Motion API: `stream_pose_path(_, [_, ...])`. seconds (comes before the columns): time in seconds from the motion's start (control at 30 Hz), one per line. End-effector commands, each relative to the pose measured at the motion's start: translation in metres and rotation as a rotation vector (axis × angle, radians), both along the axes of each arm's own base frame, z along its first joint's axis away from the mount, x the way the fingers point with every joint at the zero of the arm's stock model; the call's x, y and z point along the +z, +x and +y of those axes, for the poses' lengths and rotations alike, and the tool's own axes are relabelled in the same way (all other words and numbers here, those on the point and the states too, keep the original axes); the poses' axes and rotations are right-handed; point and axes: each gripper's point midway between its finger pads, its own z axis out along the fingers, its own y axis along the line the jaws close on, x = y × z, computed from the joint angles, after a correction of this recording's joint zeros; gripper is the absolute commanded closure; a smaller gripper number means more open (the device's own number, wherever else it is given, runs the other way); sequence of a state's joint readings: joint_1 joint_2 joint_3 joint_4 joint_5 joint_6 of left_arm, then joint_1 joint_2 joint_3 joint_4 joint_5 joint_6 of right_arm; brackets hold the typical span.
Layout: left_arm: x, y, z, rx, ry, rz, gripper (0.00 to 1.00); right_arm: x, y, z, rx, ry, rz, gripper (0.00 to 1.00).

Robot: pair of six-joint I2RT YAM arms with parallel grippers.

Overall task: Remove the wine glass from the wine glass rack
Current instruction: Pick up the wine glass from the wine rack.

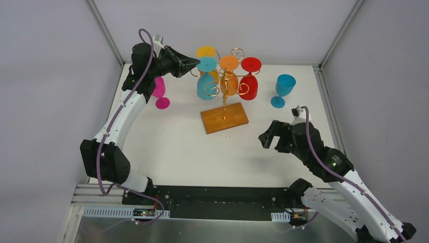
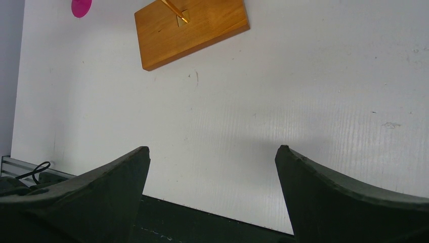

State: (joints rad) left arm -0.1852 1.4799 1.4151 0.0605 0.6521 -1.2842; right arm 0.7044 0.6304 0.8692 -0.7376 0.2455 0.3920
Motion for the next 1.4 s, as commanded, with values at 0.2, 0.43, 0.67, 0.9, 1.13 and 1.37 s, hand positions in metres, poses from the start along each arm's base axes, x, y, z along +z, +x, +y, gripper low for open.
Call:
stream_pose_path(0.2, [0.036,-0.034,-0.001,-0.056,0.028,-0.157,1.0,0.0,0.002,0.003,0.001,0.018,-0.01,0.01])
stream_pose_path(0.43, [0.028,-0.049,0.0,-0.071,0.038,-0.153,1.0,0.002,0.003,0.005,-0.002,0.031,-0.007,0.01])
stream_pose_path(0.67, [0.025,-0.066,0.002,-0.088,0.046,-0.161,1.0,0.007,0.003,0.004,-0.007,0.027,-0.006,0.01])
stream_pose_path(0.9, [0.025,-0.087,0.006,-0.101,0.077,-0.193,1.0,0.02,0.001,0.009,0.012,0.06,-0.009,0.01])
stream_pose_path(1.13, [0.023,-0.115,0.011,-0.113,0.121,-0.225,1.0,0.028,-0.002,0.02,0.044,0.109,0.006,0.01])
stream_pose_path(1.37, [0.017,-0.152,0.013,-0.166,0.141,-0.278,1.0,0.031,-0.007,0.036,0.085,0.176,0.052,0.01])
